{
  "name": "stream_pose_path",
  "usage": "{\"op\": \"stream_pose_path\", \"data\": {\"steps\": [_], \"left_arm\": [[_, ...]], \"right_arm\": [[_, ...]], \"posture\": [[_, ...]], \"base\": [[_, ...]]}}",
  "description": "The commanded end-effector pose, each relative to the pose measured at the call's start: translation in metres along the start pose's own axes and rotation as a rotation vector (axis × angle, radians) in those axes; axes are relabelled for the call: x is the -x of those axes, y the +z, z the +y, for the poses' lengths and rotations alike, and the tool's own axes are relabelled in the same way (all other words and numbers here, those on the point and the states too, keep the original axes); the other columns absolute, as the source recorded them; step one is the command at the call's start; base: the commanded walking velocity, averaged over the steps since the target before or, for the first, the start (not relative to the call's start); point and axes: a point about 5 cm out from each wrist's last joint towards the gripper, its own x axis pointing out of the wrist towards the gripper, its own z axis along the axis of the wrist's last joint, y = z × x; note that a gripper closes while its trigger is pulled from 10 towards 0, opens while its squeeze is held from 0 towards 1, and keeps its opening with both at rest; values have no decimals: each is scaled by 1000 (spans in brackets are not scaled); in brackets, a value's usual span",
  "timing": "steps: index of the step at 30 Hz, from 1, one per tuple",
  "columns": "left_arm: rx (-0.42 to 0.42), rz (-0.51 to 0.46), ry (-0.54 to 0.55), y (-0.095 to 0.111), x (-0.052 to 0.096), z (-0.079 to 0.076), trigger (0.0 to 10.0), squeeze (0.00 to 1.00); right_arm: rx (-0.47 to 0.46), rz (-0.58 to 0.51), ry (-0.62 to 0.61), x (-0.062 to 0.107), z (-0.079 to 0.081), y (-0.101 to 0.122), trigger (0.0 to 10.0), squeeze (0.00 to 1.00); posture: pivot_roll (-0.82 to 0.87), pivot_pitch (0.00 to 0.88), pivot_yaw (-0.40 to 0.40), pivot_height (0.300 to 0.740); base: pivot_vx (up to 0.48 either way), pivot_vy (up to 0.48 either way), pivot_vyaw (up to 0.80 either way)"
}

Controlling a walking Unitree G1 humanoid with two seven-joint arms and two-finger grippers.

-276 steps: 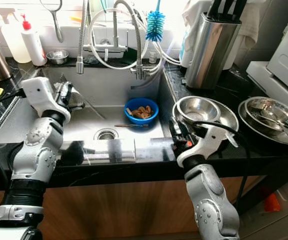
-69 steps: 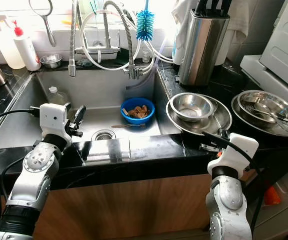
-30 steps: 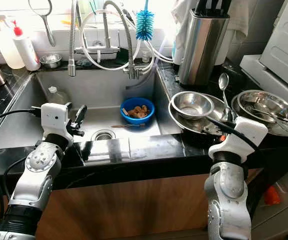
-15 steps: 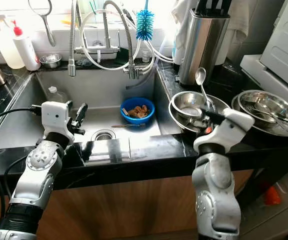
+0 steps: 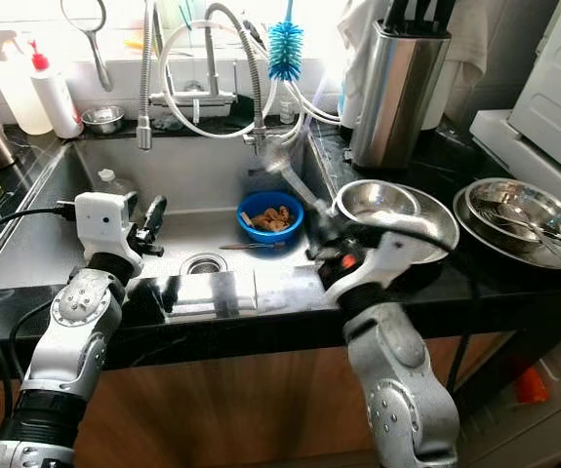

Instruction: Kitchen organization

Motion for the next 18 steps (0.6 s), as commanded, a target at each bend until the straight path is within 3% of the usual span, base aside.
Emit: {"op": "stream_pose_path", "data": {"steps": [1,4,10,12,18], "left_arm": [[37,9,16,2,-5,2,10000,0],[57,24,20,1,-6,2,10000,0],[183,55,56,-2,-8,7,10000,0],[239,57,63,-1,-9,9,10000,0],[325,60,53,3,-11,9,10000,0]], "right_arm": [[-48,-16,79,4,8,4,10000,0],[-148,-41,68,11,-1,2,10000,0],[-323,-131,100,22,-8,4,10000,0],[-421,-190,72,27,-18,4,10000,0],[-547,-222,-2,35,-33,-4,10000,0]], "posture": [[-45,13,-21,740],[-38,18,-25,740],[-45,21,-27,740],[-44,22,-29,740],[-38,32,-28,740]], "base": [[0,0,0],[0,0,0],[0,0,0],[0,0,0],[0,0,0]]}}
